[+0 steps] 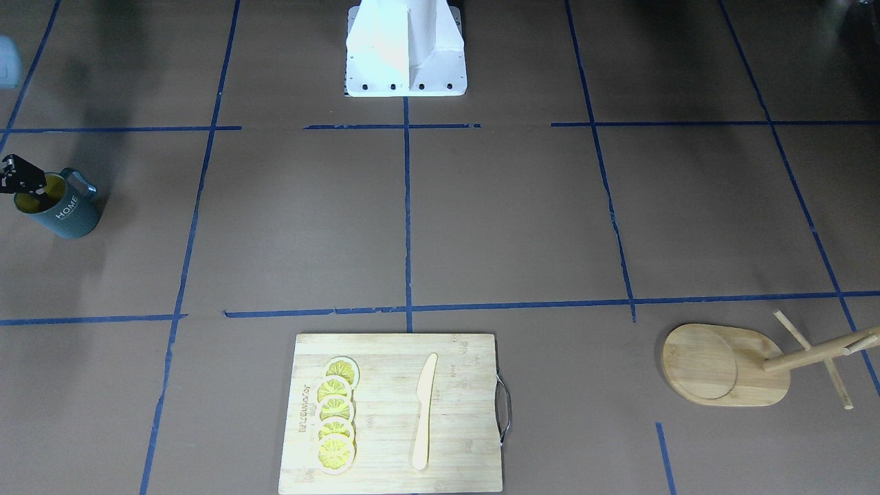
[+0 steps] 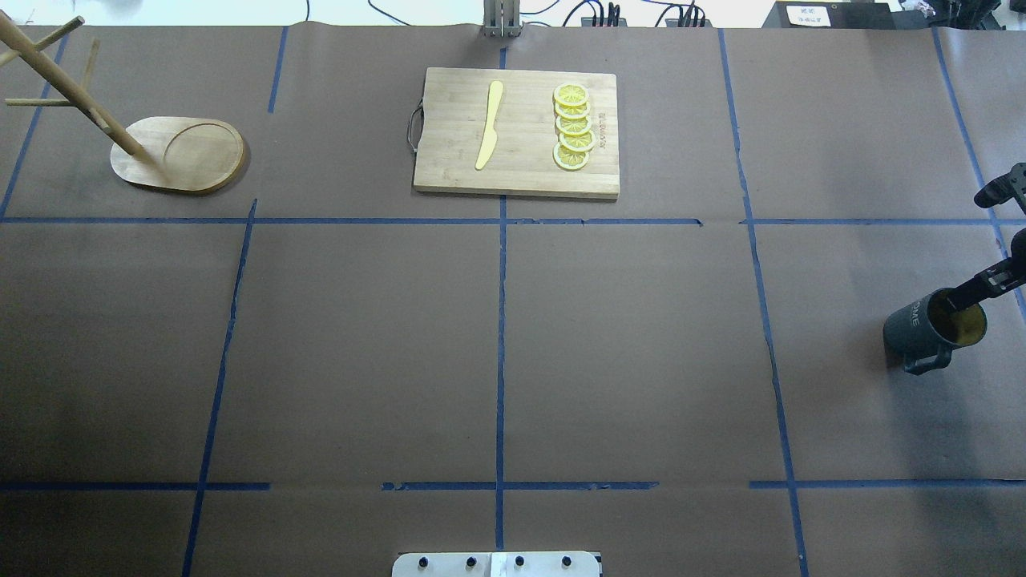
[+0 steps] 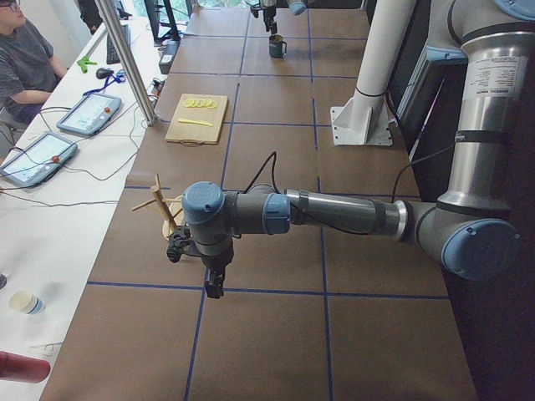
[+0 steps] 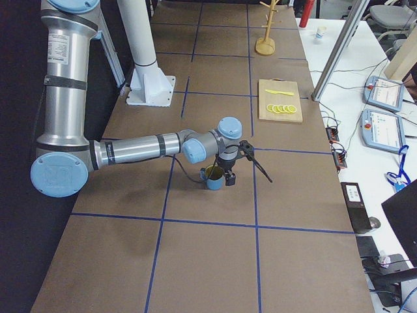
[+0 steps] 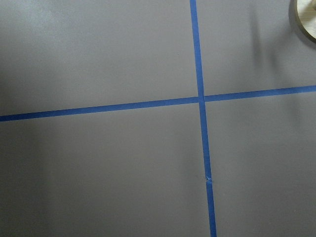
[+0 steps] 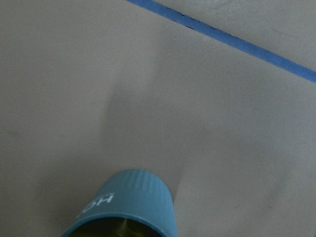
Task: Hang cup on storage rack
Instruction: 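Lower the right gripper onto the teal mug rim and grasp it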
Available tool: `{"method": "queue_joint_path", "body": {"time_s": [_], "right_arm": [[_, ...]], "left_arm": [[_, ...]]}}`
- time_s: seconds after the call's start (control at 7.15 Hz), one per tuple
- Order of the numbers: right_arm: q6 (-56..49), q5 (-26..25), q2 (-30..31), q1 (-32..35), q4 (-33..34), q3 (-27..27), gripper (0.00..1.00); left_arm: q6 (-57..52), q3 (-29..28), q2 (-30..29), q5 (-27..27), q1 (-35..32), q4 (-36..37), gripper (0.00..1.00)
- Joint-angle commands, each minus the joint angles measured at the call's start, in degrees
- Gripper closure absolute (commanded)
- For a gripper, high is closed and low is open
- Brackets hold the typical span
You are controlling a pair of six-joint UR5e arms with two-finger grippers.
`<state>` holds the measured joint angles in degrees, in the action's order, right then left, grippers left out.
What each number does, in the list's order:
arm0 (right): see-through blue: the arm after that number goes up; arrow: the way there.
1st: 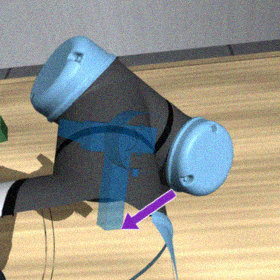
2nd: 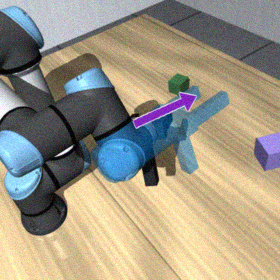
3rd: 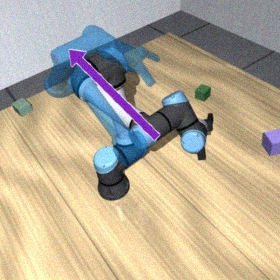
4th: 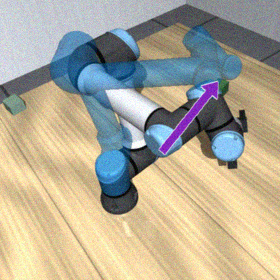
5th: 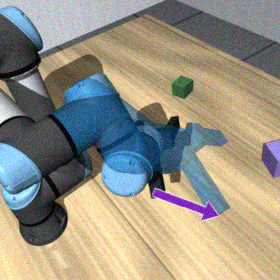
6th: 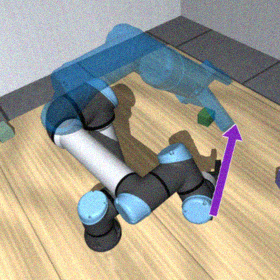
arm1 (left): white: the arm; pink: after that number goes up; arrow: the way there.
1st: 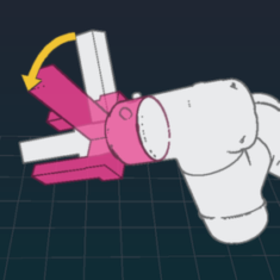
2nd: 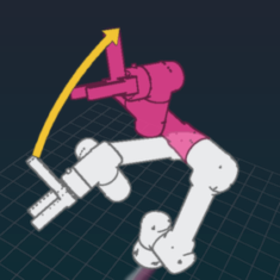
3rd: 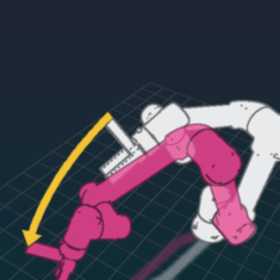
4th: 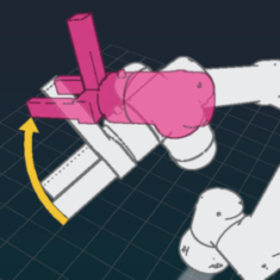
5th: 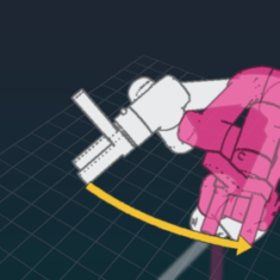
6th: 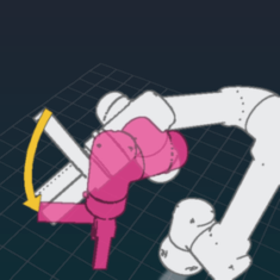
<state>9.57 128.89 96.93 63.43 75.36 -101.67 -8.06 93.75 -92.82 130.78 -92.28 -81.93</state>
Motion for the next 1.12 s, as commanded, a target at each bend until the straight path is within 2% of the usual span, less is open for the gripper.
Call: {"method": "queue_joint_path", "body": {"time_s": [0.0,0.14,0.28,0.42,0.56,0.84,0.98], "right_arm": [[-0.16,-0.04,0.46,-1.63,-0.04,1.55,0.00],[0.10,-0.04,0.11,-2.94,-0.04,2.69,0.10],[0.36,-0.04,-0.33,-3.48,-0.04,3.14,0.42],[0.11,-0.04,-0.59,-3.48,-0.13,2.88,0.81],[0.80,-0.04,-0.60,-3.40,-0.04,2.53,0.97],[2.21,1.44,-0.60,-3.22,0.05,2.00,1.00],[5.17,3.28,-0.68,-2.52,0.14,0.09,1.00]], "left_arm": [[-0.02,0.21,0.00,0.00,0.00,-0.07,0.00],[0.06,0.73,0.00,0.00,0.00,0.11,0.00],[-0.02,0.82,0.09,0.00,-0.09,0.19,0.00],[0.06,1.00,0.09,0.00,-0.09,0.20,0.00],[0.06,1.61,0.18,0.00,-0.09,0.54,0.00],[0.06,1.70,0.18,0.00,-0.09,0.55,0.00],[0.06,1.70,0.18,0.00,-0.18,0.55,0.00]]}}
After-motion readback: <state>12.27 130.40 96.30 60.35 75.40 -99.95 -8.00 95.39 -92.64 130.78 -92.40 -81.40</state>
